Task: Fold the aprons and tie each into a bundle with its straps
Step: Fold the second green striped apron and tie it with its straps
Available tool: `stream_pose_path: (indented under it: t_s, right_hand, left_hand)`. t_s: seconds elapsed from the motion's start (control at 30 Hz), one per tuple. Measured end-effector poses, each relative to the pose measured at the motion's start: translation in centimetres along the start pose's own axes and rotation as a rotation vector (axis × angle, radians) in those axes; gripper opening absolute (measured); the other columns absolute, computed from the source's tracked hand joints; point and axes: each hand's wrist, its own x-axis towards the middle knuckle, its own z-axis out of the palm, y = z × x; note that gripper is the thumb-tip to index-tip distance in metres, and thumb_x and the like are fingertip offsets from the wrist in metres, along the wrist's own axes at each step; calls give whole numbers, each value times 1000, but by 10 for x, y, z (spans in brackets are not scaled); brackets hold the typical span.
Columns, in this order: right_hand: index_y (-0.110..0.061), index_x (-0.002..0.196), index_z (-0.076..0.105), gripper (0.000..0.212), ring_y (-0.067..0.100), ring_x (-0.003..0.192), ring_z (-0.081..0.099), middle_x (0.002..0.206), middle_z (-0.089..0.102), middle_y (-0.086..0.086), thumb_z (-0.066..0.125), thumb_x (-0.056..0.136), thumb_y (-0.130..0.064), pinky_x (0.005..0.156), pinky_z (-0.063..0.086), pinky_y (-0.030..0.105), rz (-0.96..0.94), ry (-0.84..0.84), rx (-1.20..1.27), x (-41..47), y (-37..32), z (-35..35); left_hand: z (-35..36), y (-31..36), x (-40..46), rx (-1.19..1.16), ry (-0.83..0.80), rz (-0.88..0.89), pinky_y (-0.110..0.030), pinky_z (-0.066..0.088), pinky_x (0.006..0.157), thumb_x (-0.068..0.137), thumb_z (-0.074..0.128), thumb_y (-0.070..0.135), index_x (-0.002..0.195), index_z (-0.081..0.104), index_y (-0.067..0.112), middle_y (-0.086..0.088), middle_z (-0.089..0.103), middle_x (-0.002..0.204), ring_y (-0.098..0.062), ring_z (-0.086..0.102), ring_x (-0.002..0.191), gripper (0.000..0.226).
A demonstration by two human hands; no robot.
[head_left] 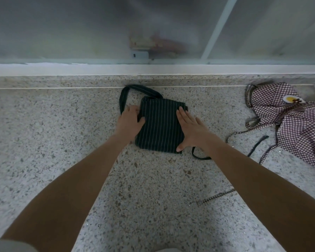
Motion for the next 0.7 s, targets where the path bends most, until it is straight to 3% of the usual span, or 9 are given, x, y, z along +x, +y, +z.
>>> stream_pose_path:
  t_s: [0.17, 0.27, 0.33, 0.4, 0.43, 0.5, 0.53, 0.63, 0.7]
  right_hand:
    - [-12, 145, -26, 137, 17, 143, -21, 150, -36, 0, 81, 65, -44, 116, -5, 39, -61, 8, 65, 2, 6, 2]
    - [-14, 146, -23, 137, 16, 144, -17, 151, -34, -2, 81, 64, -46, 116, -3, 41, -65, -6, 22, 4, 9, 1]
    - [-15, 150, -13, 128, 17, 146, -8, 154, -28, -5, 79, 66, -49, 117, 2, 43, -59, -18, 100, 4, 11, -2]
    - [-15, 149, 18, 98, 19, 145, 5, 157, -14, -6, 73, 74, -47, 117, 13, 41, -29, 95, 389, 4, 11, -9]
    - [-14, 141, 34, 78, 20, 144, 11, 157, -3, -3, 71, 79, -43, 115, 18, 40, -1, 239, 535, 5, 10, -13]
    - [-12, 127, 43, 57, 25, 139, 22, 150, 17, 6, 70, 82, -34, 109, 26, 39, 82, 495, 687, 9, 7, -21]
    - [-12, 131, 38, 64, 27, 137, 26, 147, 24, 9, 72, 81, -31, 108, 28, 39, 103, 524, 759, 12, 6, -26]
    - [-16, 145, 26, 86, 28, 133, 36, 147, 34, 11, 77, 77, -23, 108, 34, 42, 121, 268, 1001, 18, 8, -38]
    - [-8, 132, 48, 62, 26, 117, 53, 134, 53, 13, 76, 77, -15, 94, 47, 32, 90, 96, 1058, 15, 12, -45]
  left_hand:
    - [-8, 20, 18, -436, -108, -285, -33, 47, 93, 81, 65, 52, 132, 47, 6, -4, 58, 125, -22, 57, 111, 71]
    - [-14, 30, 29, -534, -178, -315, -32, 52, 86, 74, 75, 44, 118, 59, 4, -6, 64, 113, -20, 62, 97, 61]
    - [-20, 40, 30, -670, -281, -370, -29, 50, 81, 77, 76, 27, 114, 56, 5, -5, 62, 107, -18, 60, 92, 48]
    - [-28, 46, 29, -754, -431, -378, -32, 49, 89, 80, 72, 14, 128, 48, 5, -9, 60, 118, -22, 60, 102, 54]
    - [-32, 49, 27, -765, -492, -365, -36, 47, 96, 80, 71, 11, 132, 44, 5, -11, 58, 125, -24, 58, 109, 59]
    - [-37, 48, 25, -806, -546, -357, -40, 46, 99, 81, 68, 8, 137, 42, 7, -14, 56, 130, -26, 57, 113, 61]
    - [-39, 48, 21, -845, -564, -357, -38, 48, 96, 83, 65, 4, 136, 43, 8, -14, 57, 128, -26, 58, 112, 58]
    - [-42, 47, 12, -931, -592, -329, -33, 50, 86, 86, 55, -8, 126, 51, 9, -11, 61, 117, -24, 59, 106, 44]
    - [-42, 42, 8, -974, -581, -344, -33, 49, 84, 84, 51, -15, 127, 50, 10, -11, 61, 116, -25, 58, 106, 50]
